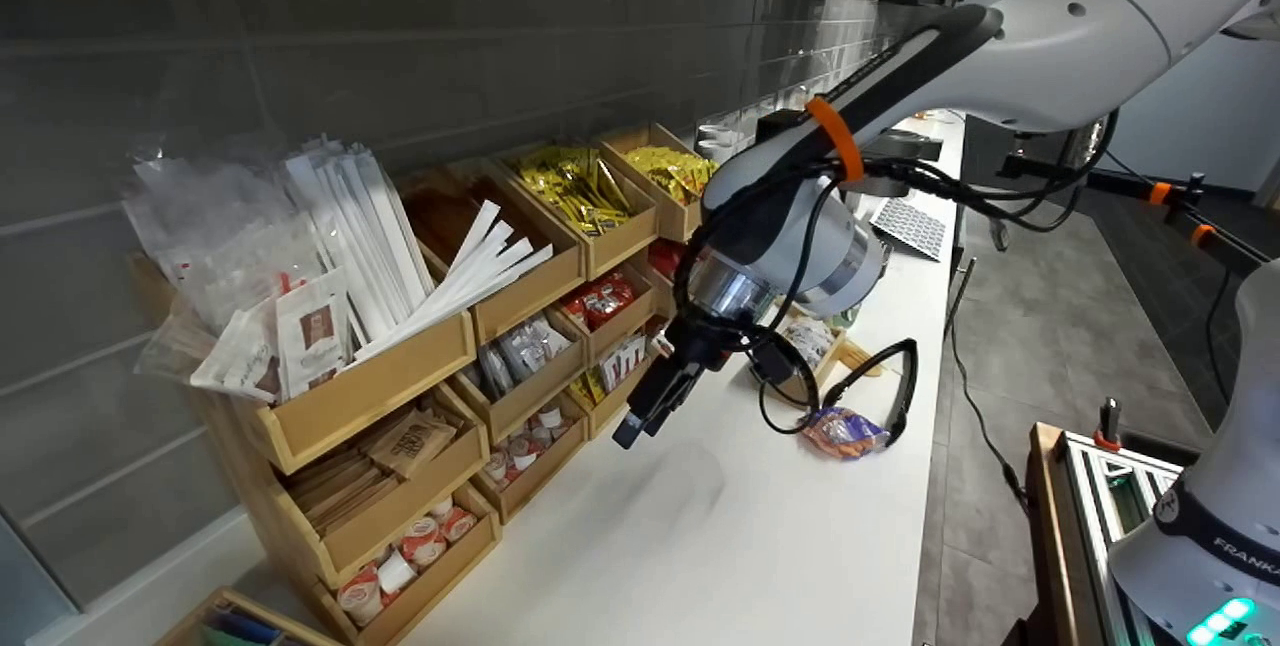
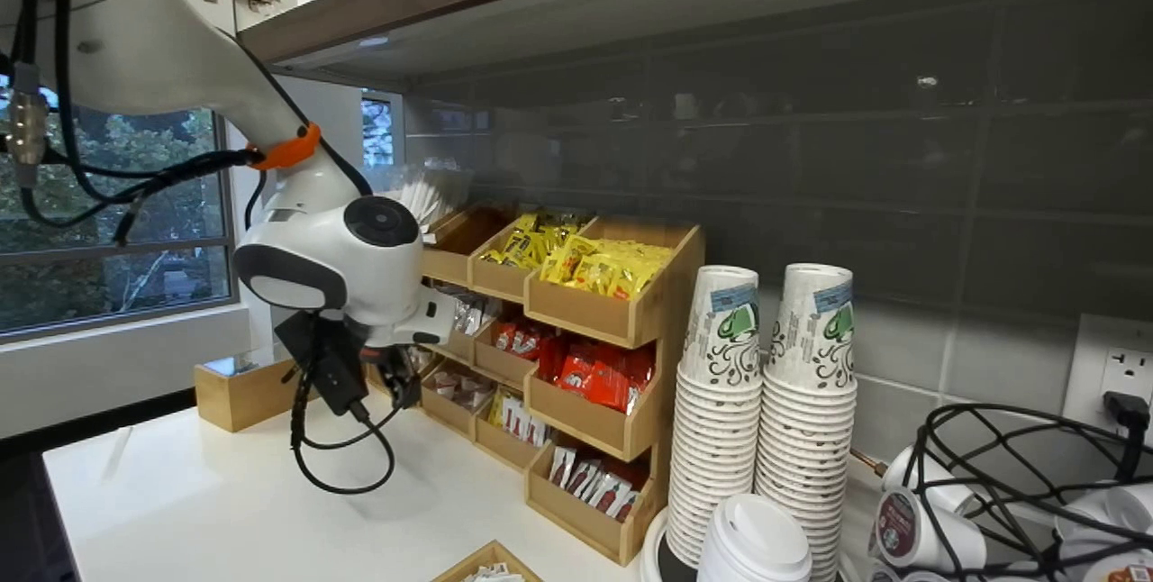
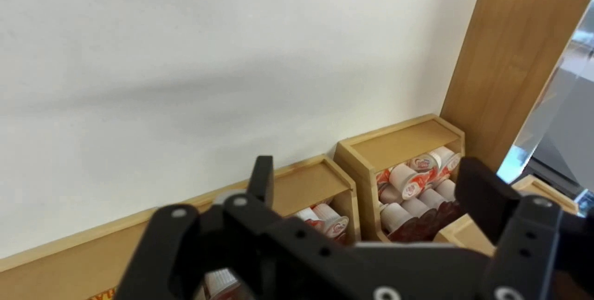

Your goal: Put the coffee pod from the counter on the bottom shelf.

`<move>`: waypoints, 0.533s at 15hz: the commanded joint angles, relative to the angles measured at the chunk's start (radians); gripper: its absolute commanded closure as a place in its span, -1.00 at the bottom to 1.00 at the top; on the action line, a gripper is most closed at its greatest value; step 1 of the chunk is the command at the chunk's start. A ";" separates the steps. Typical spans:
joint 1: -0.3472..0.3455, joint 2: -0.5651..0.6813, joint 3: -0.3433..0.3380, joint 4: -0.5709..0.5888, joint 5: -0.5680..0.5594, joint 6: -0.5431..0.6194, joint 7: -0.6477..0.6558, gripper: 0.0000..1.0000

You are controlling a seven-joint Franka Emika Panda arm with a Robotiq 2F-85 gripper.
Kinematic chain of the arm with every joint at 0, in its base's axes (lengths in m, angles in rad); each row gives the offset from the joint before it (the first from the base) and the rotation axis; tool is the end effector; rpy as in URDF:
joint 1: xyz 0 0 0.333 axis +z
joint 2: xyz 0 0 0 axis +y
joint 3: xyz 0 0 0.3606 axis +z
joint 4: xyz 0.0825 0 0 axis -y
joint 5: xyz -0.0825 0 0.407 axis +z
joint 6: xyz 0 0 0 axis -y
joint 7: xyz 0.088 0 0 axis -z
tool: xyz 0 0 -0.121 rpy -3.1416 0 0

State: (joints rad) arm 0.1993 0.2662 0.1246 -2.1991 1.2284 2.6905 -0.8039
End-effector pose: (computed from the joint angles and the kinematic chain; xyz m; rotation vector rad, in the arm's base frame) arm 0.5701 0.1640 0.2845 -2.5131 -0.0440 -0.4246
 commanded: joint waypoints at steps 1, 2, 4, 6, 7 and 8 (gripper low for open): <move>-0.011 -0.126 -0.002 -0.107 -0.198 -0.056 0.199 -1.00; -0.012 -0.148 -0.001 -0.122 -0.253 -0.059 0.260 -1.00; -0.014 -0.193 -0.001 -0.155 -0.372 -0.041 0.383 -1.00; -0.018 -0.242 0.001 -0.193 -0.501 -0.027 0.481 -1.00; -0.022 -0.264 0.001 -0.210 -0.566 -0.029 0.525 -1.00; -0.027 -0.287 0.001 -0.228 -0.630 -0.033 0.563 -1.00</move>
State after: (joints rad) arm 0.1861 0.0725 0.1244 -2.3443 0.7586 2.6652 -0.3640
